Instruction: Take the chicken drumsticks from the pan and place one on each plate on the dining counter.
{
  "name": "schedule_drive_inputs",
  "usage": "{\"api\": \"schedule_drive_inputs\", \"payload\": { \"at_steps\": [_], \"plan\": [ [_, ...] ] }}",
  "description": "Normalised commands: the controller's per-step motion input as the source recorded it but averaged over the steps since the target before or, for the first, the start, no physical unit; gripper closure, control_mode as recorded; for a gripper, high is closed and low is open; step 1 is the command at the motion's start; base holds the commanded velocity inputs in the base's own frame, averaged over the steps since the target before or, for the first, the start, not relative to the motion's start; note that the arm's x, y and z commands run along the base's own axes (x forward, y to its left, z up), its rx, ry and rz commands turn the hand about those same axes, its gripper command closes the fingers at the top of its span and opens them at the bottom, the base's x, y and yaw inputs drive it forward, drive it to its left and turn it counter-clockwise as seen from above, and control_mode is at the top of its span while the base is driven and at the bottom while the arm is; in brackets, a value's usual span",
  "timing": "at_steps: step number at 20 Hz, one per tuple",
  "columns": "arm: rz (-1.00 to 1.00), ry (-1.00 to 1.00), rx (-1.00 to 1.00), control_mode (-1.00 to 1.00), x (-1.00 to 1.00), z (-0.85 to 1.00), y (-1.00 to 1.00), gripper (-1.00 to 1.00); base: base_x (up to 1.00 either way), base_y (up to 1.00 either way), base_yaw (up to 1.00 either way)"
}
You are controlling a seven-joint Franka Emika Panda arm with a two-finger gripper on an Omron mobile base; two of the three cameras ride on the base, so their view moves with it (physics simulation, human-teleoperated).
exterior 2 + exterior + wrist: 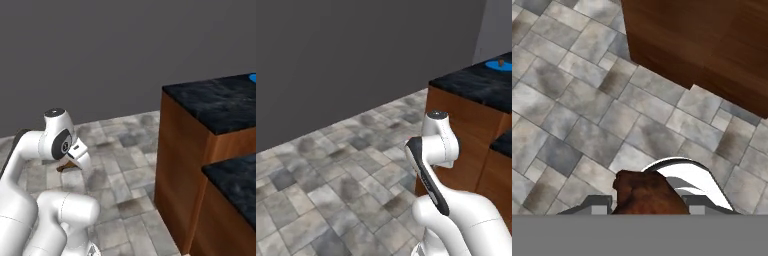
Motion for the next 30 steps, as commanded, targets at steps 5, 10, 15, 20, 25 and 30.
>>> {"api": "schedule_drive_inputs", "payload": {
  "at_steps": [5,10,15,20,25,30],
  "plan": [
    [0.00,0.00,0.00,1.00,0.00,0.00,0.00,1.00,1.00,0.47,-0.29],
    [0.00,0.00,0.00,1.00,0.00,0.00,0.00,1.00,1.00,0.48,-0.34],
    [0.00,0.00,0.00,1.00,0.00,0.00,0.00,1.00,0.99,0.51,-0.43],
    [0.00,0.00,0.00,1.00,0.00,0.00,0.00,1.00,0.92,0.51,-0.56],
    [0.00,0.00,0.00,1.00,0.00,0.00,0.00,1.00,0.88,0.49,-0.60],
    [0.00,0.00,0.00,1.00,0.00,0.00,0.00,1.00,0.87,0.49,-0.61]
  ]
}}
